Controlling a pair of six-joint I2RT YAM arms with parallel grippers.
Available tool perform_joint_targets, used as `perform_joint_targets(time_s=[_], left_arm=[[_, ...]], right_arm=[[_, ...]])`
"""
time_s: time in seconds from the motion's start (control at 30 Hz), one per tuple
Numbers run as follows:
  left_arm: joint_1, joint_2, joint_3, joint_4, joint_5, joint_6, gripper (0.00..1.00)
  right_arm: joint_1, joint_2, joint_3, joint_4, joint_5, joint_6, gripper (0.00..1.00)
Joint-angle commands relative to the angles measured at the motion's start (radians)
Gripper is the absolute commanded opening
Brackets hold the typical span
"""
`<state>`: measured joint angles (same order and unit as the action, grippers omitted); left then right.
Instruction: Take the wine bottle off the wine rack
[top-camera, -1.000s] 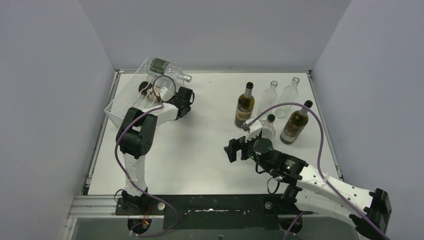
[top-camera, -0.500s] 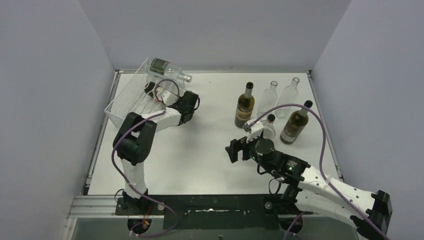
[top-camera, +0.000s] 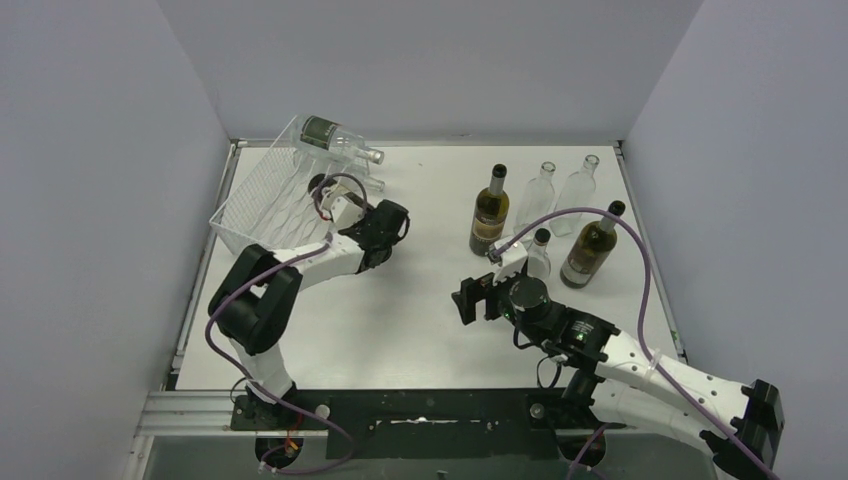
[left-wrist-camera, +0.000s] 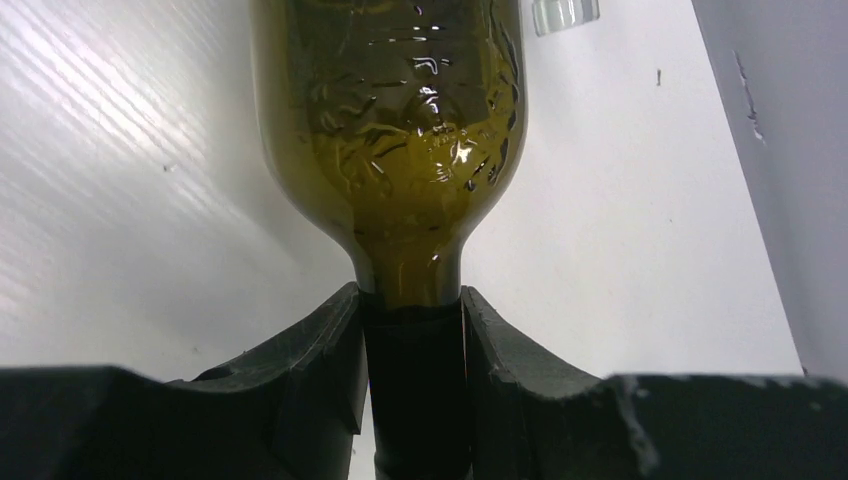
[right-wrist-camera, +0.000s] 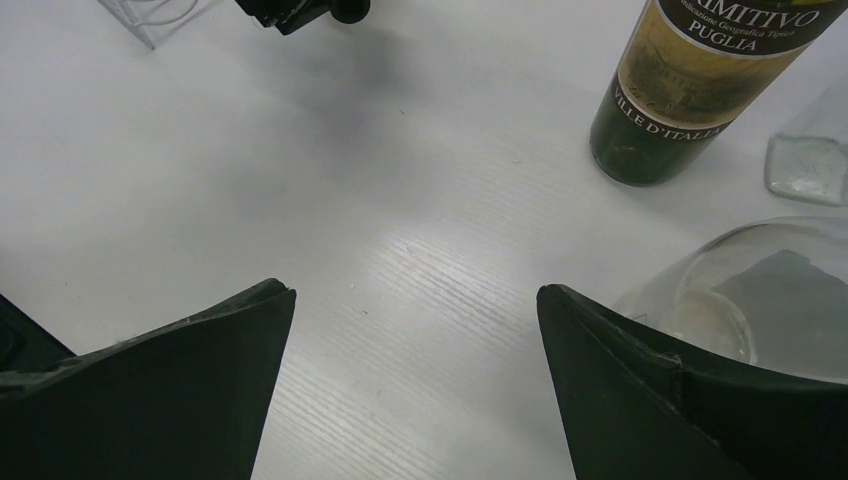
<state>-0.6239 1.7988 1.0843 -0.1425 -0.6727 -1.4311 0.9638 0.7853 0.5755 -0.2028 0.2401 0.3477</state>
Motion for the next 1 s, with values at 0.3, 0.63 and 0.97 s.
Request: perform_joint_targets(time_s=[0.3, 0.63, 0.97], left_arm=[[-0.137, -0.243, -0.099, 0.090, 0.046, -0.067, 0.00], [-0.215, -0.487, -0.148, -0.142, 0.176, -0.082, 0.00], [-0.220, -0.871, -0.222, -0.445, 0.346, -0.021, 0.00]], right_arm=[[0.007, 0.050, 0.003, 0.080, 0.034, -0.039, 0.98], [0.006, 0.083, 0.003, 0.173, 0.033, -0.143, 0.98], [-0.013, 0.199, -0.051, 0.502, -0.245, -0.492, 0.97]])
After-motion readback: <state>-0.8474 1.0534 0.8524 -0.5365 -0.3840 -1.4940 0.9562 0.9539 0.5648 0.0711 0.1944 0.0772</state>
